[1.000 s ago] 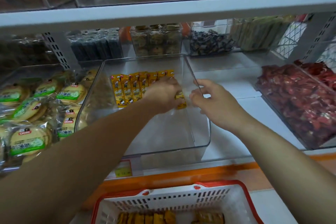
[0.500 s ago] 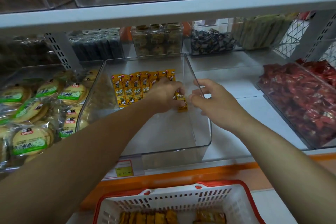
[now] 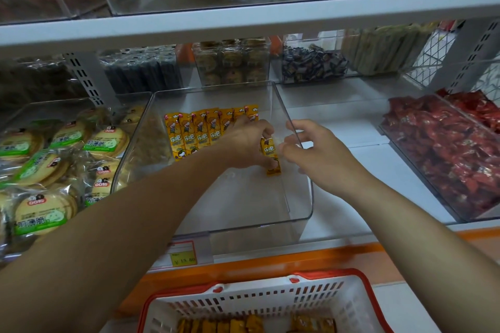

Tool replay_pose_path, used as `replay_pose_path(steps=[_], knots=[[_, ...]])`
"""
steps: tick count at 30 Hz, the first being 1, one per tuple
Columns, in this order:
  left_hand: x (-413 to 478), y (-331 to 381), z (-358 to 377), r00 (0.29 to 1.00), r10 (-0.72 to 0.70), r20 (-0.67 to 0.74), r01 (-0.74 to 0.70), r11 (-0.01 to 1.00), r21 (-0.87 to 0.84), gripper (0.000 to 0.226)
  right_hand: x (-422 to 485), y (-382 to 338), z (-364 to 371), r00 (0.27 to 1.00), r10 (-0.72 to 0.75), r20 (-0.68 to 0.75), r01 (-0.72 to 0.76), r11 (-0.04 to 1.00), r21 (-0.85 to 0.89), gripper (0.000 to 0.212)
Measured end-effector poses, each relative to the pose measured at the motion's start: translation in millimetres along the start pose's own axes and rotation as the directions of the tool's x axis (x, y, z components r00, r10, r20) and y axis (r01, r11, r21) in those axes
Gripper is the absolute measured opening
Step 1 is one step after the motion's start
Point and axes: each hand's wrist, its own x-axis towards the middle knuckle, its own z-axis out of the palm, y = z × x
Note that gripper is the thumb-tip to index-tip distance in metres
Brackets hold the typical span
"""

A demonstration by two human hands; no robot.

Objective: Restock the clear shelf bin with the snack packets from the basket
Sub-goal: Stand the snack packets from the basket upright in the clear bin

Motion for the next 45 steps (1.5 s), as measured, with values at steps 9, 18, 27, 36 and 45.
replay_pose_path(steps=[9, 18, 27, 36, 45], knots=[[-4, -6, 0, 0.981, 0.102, -0.164, -0.100, 0.995, 0.021, 0.096, -4, -8, 2, 1.000, 0.010, -0.006, -0.010, 1.000, 0.004, 0.027], [-2, -5, 0, 0.885, 0.242, -0.398, -0.092, 0.928, 0.361, 0.090, -8, -10, 2, 1.000, 0.009, -0.002, -0.009, 1.000, 0.024, 0.040], [10, -5, -9, 0.924, 0.233, -0.304, -0.138, 0.943, 0.304, 0.073, -6, -5, 0, 1.000, -0.010, -0.011, 0.010, 1.000, 0.002, 0.022], [11, -1, -14, 0.944, 0.016, -0.330, -0.068, 0.987, -0.144, 0.048, -5, -4, 1, 1.000, -0.001, 0.002, 0.001, 1.000, -0.008, 0.025], [9, -5, -10, 0.940, 0.108, -0.325, -0.073, 0.990, 0.118, 0.044, -6, -5, 1, 1.000, 0.018, -0.018, -0.018, 0.999, -0.029, 0.025]])
